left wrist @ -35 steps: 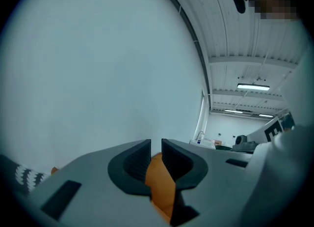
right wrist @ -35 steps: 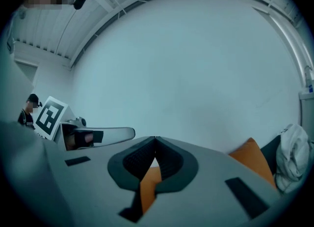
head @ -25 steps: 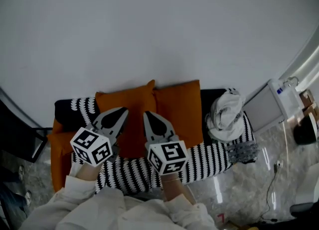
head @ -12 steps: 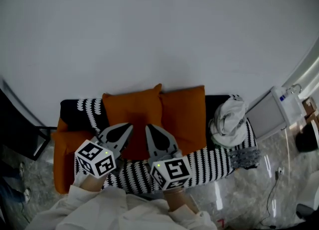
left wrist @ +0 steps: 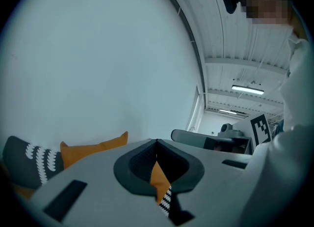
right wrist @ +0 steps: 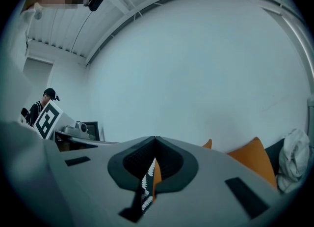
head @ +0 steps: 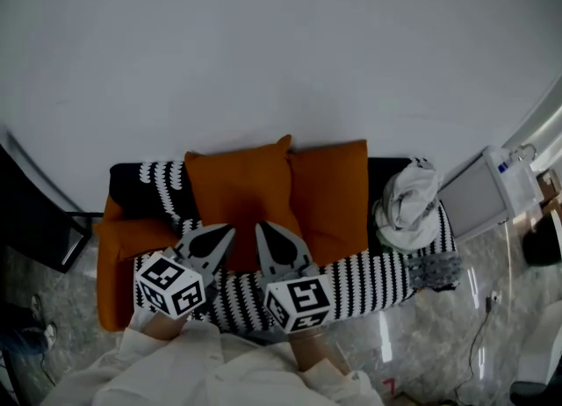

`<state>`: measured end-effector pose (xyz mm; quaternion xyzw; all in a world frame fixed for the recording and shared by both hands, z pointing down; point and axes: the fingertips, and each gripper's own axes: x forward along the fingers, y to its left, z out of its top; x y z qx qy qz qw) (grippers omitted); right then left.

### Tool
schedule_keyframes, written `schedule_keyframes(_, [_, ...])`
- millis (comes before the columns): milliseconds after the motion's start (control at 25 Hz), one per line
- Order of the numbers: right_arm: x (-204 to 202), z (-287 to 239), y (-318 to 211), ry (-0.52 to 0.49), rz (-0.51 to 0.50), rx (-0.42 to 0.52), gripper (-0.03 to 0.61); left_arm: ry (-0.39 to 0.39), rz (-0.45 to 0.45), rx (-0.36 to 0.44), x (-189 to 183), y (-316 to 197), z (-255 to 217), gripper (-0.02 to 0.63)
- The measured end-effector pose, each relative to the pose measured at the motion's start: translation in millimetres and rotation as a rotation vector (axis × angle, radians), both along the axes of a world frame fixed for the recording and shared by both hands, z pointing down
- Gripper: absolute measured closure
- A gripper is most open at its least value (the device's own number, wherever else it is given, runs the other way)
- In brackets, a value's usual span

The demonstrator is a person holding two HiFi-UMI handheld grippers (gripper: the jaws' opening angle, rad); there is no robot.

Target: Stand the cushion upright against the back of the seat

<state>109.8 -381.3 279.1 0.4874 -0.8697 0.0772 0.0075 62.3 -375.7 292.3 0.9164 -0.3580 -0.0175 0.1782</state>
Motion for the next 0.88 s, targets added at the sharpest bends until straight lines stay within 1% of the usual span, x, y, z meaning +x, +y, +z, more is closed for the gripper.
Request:
schedule_keyframes(200, [-3.4, 17.7, 8.3, 0.021, -0.017, -0.049, 0.566, 0.026, 0.017, -0.062, 5.2, 4.4, 13.7, 0.606])
schedule_keyframes(360, [-7.7, 27.8, 13.5, 0.046, -0.032, -0.071, 0.566, 0.020, 0.020, -0.095, 6.0, 7.8, 24.3, 0.606])
schedule_keyframes(480, [-7.1, 31.5, 14.1, 0.056, -0.032, -0.083, 0.566, 0.005, 0.023, -0.098, 6.8, 9.4, 28.6, 0.606])
schedule_keyframes(600, [-6.2, 33.7, 16.3, 0.076, -0.033, -0.087, 0.566, 0.008, 0.021, -0.106, 7.4, 12.0, 31.2, 0.606])
schedule_keyframes(880, [-9.1, 38.0, 19.9, 0.094, -0.049, -0.094, 0.566, -0.022, 0.008, -0.100, 9.2, 16.2, 36.5, 0.606])
